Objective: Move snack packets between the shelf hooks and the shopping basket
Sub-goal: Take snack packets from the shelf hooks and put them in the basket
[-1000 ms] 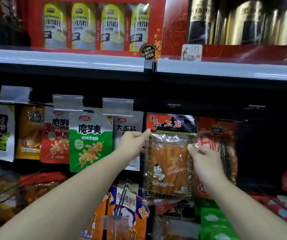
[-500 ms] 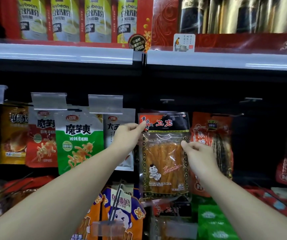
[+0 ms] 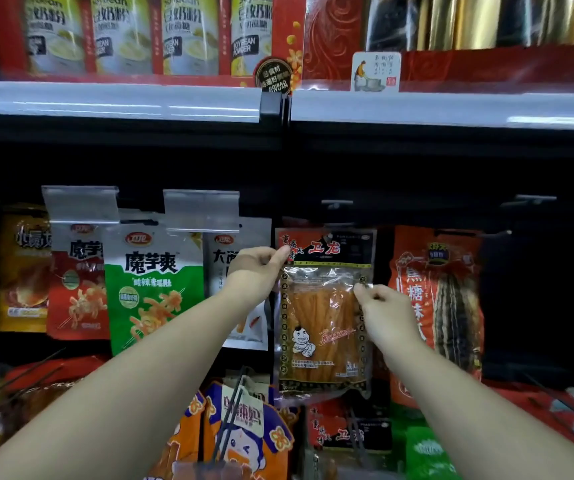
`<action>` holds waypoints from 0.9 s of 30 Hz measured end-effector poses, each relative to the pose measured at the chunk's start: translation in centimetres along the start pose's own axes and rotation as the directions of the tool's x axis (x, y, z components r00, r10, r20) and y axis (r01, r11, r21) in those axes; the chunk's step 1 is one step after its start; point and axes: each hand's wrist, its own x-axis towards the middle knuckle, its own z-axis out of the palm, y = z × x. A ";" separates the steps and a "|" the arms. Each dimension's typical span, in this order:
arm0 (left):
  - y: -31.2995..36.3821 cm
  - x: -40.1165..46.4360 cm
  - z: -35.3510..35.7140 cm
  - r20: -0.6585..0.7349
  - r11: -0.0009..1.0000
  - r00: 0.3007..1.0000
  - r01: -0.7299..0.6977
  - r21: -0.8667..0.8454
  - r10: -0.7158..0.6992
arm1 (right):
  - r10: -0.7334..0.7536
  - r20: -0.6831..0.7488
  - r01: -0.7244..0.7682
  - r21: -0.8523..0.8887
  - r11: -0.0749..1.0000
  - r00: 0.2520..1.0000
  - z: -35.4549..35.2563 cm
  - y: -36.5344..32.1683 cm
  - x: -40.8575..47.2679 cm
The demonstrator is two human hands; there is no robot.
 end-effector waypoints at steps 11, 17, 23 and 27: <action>-1.5 -2.5 -4.3 0.049 0.904 0.982 -0.190 0.384 0.185 | -0.353 -0.067 0.269 -0.521 0.810 0.933 -3.2 -1.4 -1.9; -2.9 -6.4 -10.3 0.157 0.411 0.939 -0.278 0.868 0.306 | -0.544 0.335 0.552 -0.778 0.300 0.769 -1.6 -4.1 -6.1; -7.3 -13.3 -20.4 0.164 0.109 0.978 -0.179 0.978 0.130 | -0.524 0.626 0.765 -0.640 0.078 0.577 6.6 -6.8 -10.6; -11.6 -19.4 -29.4 0.046 0.009 0.999 -0.046 0.999 -0.019 | -0.535 0.747 0.886 -0.465 0.003 0.394 14.8 -8.0 -15.2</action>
